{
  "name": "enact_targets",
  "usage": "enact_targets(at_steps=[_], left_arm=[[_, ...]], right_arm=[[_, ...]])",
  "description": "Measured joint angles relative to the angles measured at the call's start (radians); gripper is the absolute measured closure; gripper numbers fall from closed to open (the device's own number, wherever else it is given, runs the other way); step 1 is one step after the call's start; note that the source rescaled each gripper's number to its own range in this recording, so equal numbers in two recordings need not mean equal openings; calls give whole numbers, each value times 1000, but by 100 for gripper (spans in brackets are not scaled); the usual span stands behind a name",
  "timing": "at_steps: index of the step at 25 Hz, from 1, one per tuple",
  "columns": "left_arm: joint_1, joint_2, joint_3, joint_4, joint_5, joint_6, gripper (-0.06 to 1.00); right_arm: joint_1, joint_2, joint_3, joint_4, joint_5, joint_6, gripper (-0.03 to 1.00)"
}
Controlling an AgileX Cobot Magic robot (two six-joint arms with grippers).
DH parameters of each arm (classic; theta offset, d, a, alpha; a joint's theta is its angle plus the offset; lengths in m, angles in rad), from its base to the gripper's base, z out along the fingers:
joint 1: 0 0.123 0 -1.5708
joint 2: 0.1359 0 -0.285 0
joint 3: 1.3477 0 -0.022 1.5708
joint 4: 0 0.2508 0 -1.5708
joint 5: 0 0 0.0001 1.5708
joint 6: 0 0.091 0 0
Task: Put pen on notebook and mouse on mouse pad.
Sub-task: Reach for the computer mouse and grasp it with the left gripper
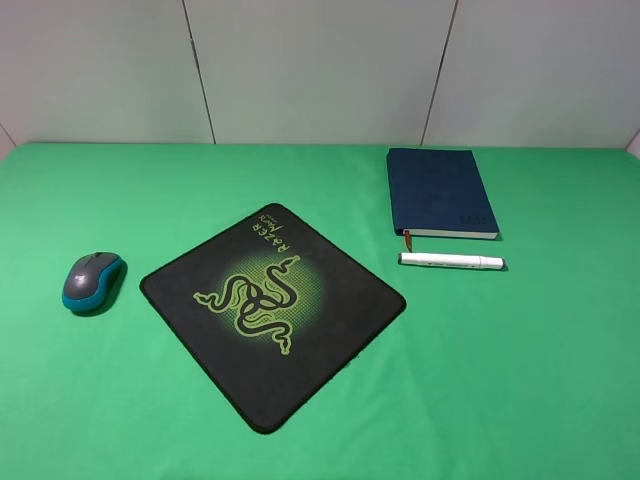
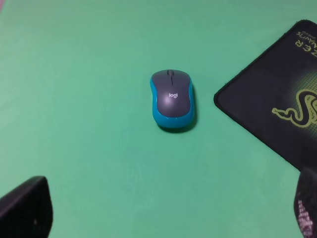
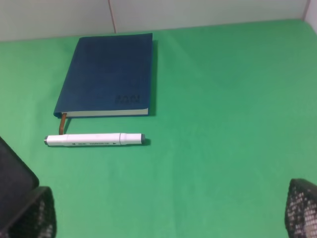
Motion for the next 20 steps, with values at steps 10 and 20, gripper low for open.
enact_targets(at_steps=[10, 20], left_arm=[[0, 0, 0, 0, 0, 0, -1], [0, 94, -120, 12, 17, 11, -5]], right_arm=[[0, 0, 0, 0, 0, 0, -3], [0, 0, 0, 0, 0, 0, -3]])
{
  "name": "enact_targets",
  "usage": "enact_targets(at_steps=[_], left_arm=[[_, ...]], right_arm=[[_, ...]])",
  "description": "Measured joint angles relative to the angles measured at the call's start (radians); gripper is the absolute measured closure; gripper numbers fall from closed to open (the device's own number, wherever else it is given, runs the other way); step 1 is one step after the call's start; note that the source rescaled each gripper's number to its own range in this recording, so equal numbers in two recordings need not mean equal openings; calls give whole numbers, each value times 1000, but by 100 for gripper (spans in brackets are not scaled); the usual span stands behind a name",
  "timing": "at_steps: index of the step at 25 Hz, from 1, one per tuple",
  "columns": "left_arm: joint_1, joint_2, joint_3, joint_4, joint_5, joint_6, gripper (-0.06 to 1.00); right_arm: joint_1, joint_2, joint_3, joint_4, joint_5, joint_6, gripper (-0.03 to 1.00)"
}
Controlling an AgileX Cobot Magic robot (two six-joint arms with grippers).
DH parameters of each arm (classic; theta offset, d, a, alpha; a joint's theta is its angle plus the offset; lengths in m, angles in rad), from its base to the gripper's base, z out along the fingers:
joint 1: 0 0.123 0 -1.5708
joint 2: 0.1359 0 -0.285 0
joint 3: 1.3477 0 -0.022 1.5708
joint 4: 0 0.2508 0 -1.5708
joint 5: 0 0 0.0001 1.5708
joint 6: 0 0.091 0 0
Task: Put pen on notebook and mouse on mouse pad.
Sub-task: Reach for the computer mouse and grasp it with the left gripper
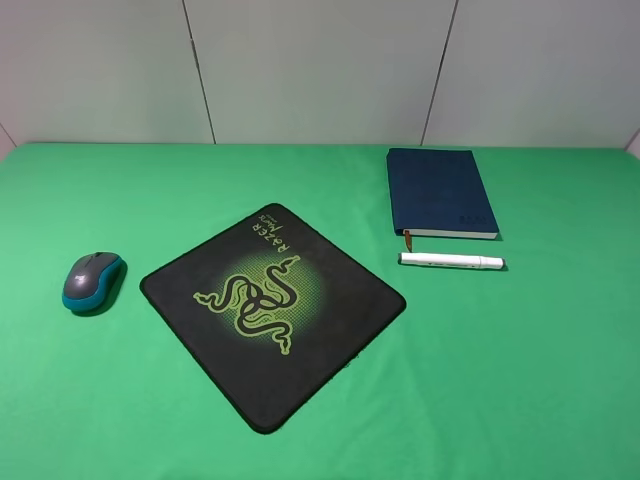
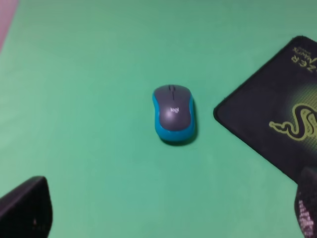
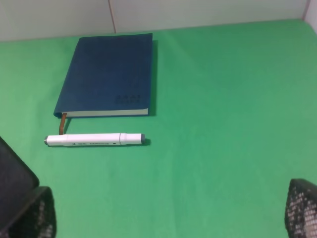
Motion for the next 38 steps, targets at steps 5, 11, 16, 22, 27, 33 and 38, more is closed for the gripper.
enact_targets(at_steps=[5, 11, 16, 22, 27, 33, 38], left_arm=[[0, 187, -129, 11, 21, 31, -6], [0, 419, -256, 11, 25, 29, -6], [0, 577, -292, 11, 36, -45, -6], [0, 752, -295, 14, 39, -98, -6], [0, 916, -318, 27, 12, -106, -6], [0, 1085, -320, 54, -79, -122, -6], [0, 1225, -323, 55, -166, -130, -6]], right_arm=[[0, 0, 0, 0, 0, 0, -3], [0, 0, 0, 0, 0, 0, -3], [0, 0, 0, 0, 0, 0, -3], [0, 0, 0, 0, 0, 0, -3], [0, 0, 0, 0, 0, 0, -3], [0, 0, 0, 0, 0, 0, -3], [0, 0, 0, 0, 0, 0, -3]])
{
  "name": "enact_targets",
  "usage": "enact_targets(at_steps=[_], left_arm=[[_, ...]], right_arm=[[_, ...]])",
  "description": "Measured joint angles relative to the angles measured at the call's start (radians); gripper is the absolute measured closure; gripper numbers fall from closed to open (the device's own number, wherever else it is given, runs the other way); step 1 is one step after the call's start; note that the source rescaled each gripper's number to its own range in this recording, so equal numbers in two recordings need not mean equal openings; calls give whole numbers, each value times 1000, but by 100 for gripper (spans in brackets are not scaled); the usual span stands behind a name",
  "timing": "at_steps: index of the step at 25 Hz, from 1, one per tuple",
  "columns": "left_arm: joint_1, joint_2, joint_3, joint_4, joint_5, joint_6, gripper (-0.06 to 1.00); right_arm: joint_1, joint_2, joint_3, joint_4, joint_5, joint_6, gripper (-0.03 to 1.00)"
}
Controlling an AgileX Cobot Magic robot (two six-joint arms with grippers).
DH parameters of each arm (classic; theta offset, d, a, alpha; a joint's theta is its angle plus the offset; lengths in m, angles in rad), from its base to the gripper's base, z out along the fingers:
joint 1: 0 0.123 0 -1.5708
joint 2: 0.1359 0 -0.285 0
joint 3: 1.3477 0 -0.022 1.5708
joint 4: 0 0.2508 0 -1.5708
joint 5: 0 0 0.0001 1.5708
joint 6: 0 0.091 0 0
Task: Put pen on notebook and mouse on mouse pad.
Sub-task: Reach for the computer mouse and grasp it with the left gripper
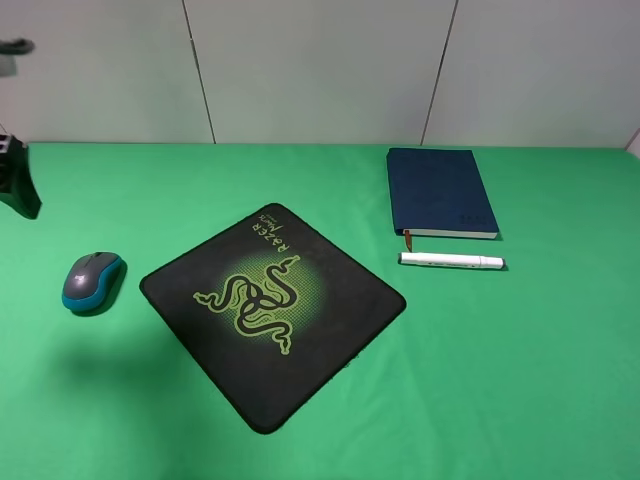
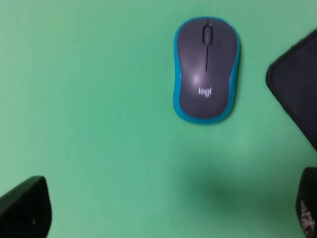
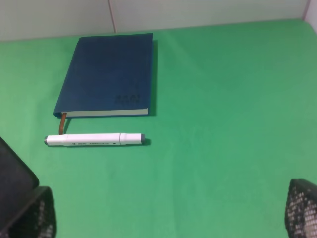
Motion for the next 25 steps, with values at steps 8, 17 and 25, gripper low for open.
enact_targets(at_steps=[8, 17, 25], left_arm=[[0, 190, -1, -2, -92, -14, -6], [0, 339, -1, -22, -154, -15, -6], [0, 455, -1, -23, -222, -15, -6]], right_arm=[[0, 0, 0, 0, 0, 0, -3], [0, 0, 0, 0, 0, 0, -3], [0, 0, 0, 0, 0, 0, -3]])
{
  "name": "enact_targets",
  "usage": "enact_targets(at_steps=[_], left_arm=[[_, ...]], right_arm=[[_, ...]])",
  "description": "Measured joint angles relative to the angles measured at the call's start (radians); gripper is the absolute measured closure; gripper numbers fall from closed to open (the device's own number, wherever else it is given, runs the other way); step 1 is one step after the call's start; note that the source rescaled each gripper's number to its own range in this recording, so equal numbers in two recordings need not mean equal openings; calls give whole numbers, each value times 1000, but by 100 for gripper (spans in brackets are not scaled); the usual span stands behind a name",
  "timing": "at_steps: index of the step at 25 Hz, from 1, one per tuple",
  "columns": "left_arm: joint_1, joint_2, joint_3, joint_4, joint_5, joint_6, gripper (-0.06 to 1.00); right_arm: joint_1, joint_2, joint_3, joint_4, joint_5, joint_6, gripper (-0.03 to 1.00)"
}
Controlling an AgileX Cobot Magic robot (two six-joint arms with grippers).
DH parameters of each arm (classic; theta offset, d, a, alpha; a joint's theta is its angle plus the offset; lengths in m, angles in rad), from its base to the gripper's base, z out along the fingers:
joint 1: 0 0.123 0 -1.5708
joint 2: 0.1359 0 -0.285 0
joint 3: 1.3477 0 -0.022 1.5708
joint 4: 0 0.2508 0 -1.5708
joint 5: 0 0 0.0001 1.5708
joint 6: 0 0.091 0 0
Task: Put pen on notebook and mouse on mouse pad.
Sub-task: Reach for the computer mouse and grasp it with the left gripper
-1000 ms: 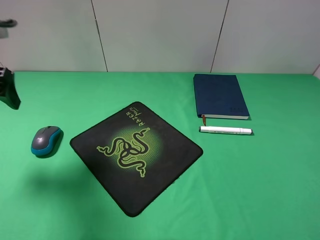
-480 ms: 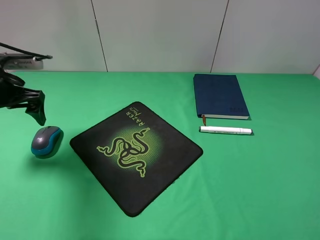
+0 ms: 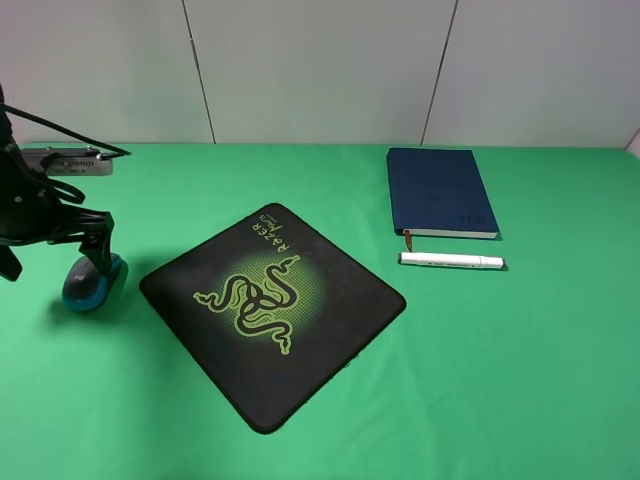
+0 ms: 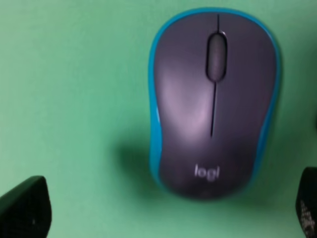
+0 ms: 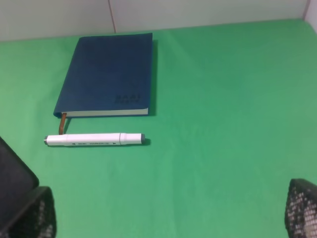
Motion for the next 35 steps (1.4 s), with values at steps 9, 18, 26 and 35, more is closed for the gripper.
enact_targets(at_steps=[9, 18, 26, 35], left_arm=[[0, 80, 0, 0, -79, 0, -6], [0, 104, 0, 0, -135, 0, -6], [0, 137, -1, -2, -136, 0, -6], [0, 137, -1, -1, -162, 0, 71]], right_arm=[[0, 0, 0, 0, 0, 0, -3], [0, 0, 0, 0, 0, 0, -3], [0, 0, 0, 0, 0, 0, -3], [0, 0, 0, 1, 0, 0, -3]])
